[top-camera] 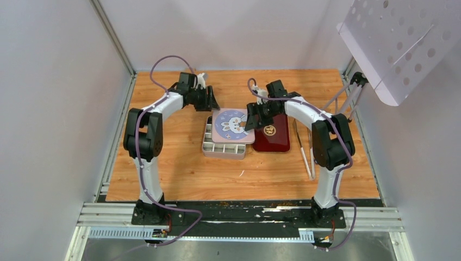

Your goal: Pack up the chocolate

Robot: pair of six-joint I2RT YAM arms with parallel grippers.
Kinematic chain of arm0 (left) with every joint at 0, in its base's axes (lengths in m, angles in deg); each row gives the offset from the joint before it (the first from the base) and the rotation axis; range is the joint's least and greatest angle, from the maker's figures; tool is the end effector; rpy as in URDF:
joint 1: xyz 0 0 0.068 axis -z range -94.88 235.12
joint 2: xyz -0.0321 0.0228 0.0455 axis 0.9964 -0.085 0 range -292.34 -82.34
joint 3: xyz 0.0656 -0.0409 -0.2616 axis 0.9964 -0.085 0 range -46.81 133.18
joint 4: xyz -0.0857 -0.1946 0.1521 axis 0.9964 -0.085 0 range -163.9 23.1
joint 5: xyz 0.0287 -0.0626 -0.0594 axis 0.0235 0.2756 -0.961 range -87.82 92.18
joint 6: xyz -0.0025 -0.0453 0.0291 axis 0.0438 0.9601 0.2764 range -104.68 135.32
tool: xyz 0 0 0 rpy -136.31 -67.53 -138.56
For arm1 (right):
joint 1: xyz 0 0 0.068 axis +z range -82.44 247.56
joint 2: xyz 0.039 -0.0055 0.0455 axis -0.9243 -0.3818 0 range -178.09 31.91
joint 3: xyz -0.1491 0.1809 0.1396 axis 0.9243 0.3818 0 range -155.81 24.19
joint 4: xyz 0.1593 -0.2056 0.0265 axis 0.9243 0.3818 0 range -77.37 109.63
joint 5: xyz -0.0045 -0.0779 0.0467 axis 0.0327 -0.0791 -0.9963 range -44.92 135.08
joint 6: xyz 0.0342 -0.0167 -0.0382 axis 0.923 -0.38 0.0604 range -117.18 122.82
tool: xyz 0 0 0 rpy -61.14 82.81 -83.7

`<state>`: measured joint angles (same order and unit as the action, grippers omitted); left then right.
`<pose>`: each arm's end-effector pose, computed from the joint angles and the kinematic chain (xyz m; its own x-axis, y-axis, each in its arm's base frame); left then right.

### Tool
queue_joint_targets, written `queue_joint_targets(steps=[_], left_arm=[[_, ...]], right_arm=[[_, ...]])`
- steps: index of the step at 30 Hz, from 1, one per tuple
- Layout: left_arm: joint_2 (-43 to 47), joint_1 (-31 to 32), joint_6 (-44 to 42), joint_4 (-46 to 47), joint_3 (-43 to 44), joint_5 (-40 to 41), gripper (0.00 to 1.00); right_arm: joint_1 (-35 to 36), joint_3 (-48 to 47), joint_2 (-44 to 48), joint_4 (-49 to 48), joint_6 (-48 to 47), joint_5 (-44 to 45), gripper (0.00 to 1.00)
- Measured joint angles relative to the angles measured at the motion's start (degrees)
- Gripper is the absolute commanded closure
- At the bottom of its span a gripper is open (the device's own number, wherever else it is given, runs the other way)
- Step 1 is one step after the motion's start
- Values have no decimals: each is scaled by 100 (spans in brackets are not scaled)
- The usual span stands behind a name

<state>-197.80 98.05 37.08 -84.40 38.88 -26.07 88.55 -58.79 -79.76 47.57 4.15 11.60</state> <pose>0.4323 -0.1165 0.2049 -0.8540 -0.1391 -0.5014 0.2083 0.7916 -0.5745 0.3732 0.1643 0.2009 -0.8485 -0.3049 -0.4326 -0.5081 0.6982 0.5044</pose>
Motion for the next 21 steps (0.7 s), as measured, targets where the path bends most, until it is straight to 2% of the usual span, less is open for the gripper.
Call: queue_joint_targets(steps=[10,21], left_arm=[[-48,55,-267,-127,0,-92,55],[275,17,-597,-527,-188,-116,58]], right_arm=[[162,-24,-160,37,-17,-46,45],[382,107,26,173,140,-111,48]])
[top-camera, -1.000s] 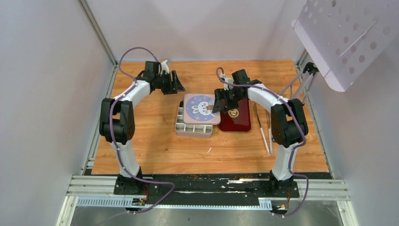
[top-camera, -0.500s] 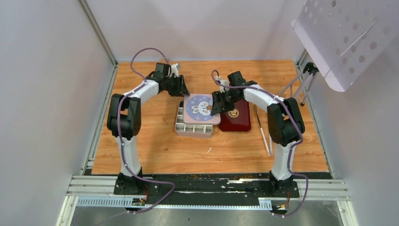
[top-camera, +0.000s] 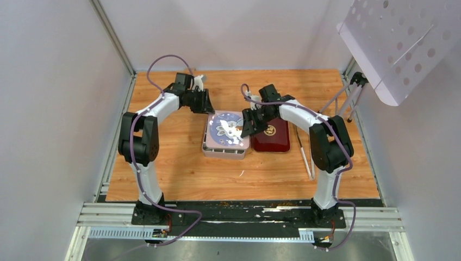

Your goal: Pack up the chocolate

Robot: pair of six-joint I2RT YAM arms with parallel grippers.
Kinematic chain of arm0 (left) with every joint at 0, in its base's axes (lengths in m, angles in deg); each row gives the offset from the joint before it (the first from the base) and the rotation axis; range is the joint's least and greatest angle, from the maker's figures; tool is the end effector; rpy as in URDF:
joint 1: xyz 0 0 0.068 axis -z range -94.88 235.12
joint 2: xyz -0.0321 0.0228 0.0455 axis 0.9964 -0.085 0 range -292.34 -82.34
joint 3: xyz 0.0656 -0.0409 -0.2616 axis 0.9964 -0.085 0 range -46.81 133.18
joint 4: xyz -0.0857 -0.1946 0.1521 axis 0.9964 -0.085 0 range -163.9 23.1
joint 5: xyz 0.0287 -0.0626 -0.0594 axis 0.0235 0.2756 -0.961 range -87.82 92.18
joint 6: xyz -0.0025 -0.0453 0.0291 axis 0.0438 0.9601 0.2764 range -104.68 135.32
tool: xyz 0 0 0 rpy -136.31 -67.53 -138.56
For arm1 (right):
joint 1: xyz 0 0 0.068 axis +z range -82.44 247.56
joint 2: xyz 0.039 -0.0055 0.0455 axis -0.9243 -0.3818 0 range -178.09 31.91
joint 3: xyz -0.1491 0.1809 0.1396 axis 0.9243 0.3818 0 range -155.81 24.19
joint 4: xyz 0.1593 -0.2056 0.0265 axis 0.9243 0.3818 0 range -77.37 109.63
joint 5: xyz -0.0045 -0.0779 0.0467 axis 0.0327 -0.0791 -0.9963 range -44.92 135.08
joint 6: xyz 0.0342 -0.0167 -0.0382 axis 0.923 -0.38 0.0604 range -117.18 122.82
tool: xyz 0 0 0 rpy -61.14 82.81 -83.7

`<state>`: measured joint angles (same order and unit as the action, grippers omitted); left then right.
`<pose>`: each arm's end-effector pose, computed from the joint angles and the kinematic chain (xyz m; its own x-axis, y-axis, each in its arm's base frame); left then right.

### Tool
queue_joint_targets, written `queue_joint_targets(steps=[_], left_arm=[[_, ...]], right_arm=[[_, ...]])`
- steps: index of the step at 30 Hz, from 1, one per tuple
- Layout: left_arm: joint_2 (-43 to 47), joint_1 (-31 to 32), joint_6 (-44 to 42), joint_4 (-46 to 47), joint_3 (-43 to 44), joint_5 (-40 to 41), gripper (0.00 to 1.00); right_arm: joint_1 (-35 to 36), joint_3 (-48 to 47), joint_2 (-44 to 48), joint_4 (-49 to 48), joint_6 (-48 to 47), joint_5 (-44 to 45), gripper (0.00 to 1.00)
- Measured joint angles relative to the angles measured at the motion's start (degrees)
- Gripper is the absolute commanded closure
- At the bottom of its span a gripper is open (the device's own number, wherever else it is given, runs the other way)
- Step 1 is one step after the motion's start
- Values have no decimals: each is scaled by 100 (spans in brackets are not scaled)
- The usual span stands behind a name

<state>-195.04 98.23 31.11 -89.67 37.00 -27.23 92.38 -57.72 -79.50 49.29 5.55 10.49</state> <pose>0.4153 -0.1146 0.2088 -0.8695 -0.0410 -0.4922 0.2677 0.7983 -0.5394 0.3554 0.1867 0.1964 -0.8556 -0.3526 -0.3790 -0.5138 0.6684 0.5379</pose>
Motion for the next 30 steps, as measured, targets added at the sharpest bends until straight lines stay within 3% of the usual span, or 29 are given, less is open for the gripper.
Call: queue_joint_targets(steps=[7,15,30], left_arm=[[535,-7,-140,-68,-374,151,57],[551,0,-153,-94,-654,365,55],[144,7,-155,-17,-144,400,53]], right_arm=[[282,160,203,63,111,-28,48],[470,323,264,57,170,37,45],[457,48,205,37,-17,531,42]])
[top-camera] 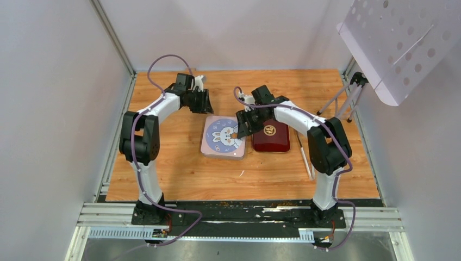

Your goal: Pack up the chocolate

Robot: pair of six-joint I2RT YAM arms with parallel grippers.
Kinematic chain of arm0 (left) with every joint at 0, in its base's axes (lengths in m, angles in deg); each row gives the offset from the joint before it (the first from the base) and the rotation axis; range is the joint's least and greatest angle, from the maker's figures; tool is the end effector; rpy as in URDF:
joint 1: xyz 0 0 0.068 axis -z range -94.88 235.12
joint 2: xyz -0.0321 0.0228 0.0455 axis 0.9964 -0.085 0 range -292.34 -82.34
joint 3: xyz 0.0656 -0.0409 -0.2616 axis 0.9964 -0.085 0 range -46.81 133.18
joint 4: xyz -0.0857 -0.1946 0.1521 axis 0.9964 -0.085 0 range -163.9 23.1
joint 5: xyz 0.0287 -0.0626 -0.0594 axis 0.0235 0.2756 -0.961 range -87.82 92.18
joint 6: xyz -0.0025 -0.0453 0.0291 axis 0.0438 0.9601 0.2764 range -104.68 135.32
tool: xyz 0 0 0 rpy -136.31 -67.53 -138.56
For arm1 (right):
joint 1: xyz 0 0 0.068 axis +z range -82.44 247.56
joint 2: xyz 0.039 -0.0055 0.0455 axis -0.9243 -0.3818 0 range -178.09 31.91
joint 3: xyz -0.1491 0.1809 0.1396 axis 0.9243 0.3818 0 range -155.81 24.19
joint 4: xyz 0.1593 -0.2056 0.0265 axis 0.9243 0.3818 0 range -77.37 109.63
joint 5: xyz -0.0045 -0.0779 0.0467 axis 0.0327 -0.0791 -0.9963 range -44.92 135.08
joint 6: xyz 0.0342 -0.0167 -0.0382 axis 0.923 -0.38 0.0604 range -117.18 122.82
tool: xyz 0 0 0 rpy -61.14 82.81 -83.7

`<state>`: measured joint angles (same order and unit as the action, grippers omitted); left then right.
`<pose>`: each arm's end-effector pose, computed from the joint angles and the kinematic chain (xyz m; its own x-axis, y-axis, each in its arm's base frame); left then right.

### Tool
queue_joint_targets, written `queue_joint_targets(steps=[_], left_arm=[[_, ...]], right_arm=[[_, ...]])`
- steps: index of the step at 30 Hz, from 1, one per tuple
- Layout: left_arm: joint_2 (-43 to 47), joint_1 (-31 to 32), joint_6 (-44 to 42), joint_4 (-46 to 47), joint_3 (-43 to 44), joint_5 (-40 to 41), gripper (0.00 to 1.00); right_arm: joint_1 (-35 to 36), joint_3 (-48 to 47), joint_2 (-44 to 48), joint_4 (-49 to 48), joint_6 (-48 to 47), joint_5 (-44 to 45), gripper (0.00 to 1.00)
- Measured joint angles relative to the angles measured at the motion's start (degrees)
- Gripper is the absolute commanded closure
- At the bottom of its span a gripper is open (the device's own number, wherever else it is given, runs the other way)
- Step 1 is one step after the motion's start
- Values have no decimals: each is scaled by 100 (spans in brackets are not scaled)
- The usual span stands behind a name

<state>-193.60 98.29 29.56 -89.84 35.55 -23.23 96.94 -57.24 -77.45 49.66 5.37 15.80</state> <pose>0.4101 -0.1116 0.2102 -0.8562 -0.0280 -0.5160 0.2613 0.8380 -0.4790 0.3370 0.2098 0.2056 -0.8157 -0.4149 -0.4031 -0.5727 0.6775 0.4615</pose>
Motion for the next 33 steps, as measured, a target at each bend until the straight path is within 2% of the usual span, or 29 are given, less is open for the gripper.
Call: queue_joint_targets(steps=[14,23,26,29,33], left_arm=[[-743,17,-275,-9,822,4,52],[-907,-28,-562,-17,1510,227,43],[-568,-164,-435,160,1224,83,43],[129,-431,-162,339,433,-227,49],[767,-673,92,638,-507,-619,50]], right_arm=[[-256,-745,-643,-98,-267,278,41],[-313,-1058,-852,-142,-271,275,41],[-343,-1056,-852,-160,-271,273,41],[-385,-1043,-863,-203,-269,227,41],[-472,-1049,-935,-267,-249,50,41]])
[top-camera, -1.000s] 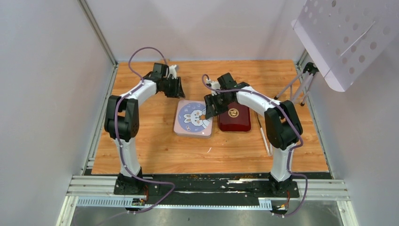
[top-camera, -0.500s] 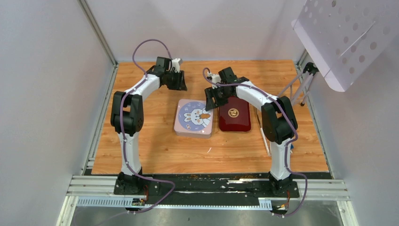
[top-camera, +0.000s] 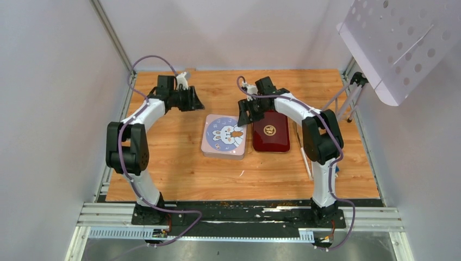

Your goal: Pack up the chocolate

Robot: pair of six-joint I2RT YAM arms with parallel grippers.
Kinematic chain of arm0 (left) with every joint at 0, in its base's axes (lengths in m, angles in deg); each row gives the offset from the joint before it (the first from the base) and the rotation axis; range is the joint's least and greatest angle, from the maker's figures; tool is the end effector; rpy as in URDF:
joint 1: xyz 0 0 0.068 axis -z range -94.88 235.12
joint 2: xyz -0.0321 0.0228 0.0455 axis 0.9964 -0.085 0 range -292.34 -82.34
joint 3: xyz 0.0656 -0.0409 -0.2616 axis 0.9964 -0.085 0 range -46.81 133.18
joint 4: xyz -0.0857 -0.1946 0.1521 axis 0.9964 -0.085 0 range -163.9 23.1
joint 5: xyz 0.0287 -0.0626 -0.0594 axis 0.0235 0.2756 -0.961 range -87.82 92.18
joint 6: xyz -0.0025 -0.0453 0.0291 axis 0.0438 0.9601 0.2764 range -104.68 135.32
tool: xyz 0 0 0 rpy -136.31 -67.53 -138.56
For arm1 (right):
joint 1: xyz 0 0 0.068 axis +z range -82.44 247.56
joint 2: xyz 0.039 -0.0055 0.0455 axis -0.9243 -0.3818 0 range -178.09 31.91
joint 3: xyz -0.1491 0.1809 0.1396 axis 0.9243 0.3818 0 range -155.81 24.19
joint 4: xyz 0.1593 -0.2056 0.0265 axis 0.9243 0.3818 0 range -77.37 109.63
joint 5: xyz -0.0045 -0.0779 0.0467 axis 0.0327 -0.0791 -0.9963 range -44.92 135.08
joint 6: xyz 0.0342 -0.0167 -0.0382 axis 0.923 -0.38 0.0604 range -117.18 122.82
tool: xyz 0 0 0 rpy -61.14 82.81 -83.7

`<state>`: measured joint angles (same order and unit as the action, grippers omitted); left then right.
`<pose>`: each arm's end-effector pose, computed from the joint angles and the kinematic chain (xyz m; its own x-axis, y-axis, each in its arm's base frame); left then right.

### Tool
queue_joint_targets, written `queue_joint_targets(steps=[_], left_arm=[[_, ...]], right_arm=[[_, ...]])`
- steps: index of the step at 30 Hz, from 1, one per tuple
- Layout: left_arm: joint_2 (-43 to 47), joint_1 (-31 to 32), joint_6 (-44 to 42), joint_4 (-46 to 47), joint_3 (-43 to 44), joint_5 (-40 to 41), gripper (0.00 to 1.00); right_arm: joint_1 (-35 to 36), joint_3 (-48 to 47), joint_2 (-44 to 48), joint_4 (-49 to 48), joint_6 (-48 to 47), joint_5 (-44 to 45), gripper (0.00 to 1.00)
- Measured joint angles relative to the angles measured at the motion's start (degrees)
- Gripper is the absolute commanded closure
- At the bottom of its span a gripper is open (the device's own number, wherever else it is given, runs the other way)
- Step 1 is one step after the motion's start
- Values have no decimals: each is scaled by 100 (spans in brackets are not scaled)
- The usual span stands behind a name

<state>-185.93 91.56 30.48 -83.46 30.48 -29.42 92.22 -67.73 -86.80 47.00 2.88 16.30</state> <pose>0.4000 -0.0639 0.2444 -0.7771 -0.1365 -0.6144 0.2838 0.7953 -0.5357 0.3957 0.2006 0.1960 -0.7966 -0.3649 -0.4819 -0.5760 0.6999 0.4222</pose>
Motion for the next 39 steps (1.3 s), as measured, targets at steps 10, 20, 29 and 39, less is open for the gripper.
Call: queue_joint_targets(steps=[10,20,29,39], left_arm=[[-468,87,533,391,-885,-494,54],[-997,122,820,553,-361,-699,57],[-765,125,481,629,-511,-409,43],[826,96,-219,378,-662,48,51]], right_arm=[[-85,-157,-337,-157,103,-385,41],[-131,-188,-433,-227,205,-542,39],[-125,-772,-601,-79,57,-214,22],[-136,-66,636,50,-308,-291,40]])
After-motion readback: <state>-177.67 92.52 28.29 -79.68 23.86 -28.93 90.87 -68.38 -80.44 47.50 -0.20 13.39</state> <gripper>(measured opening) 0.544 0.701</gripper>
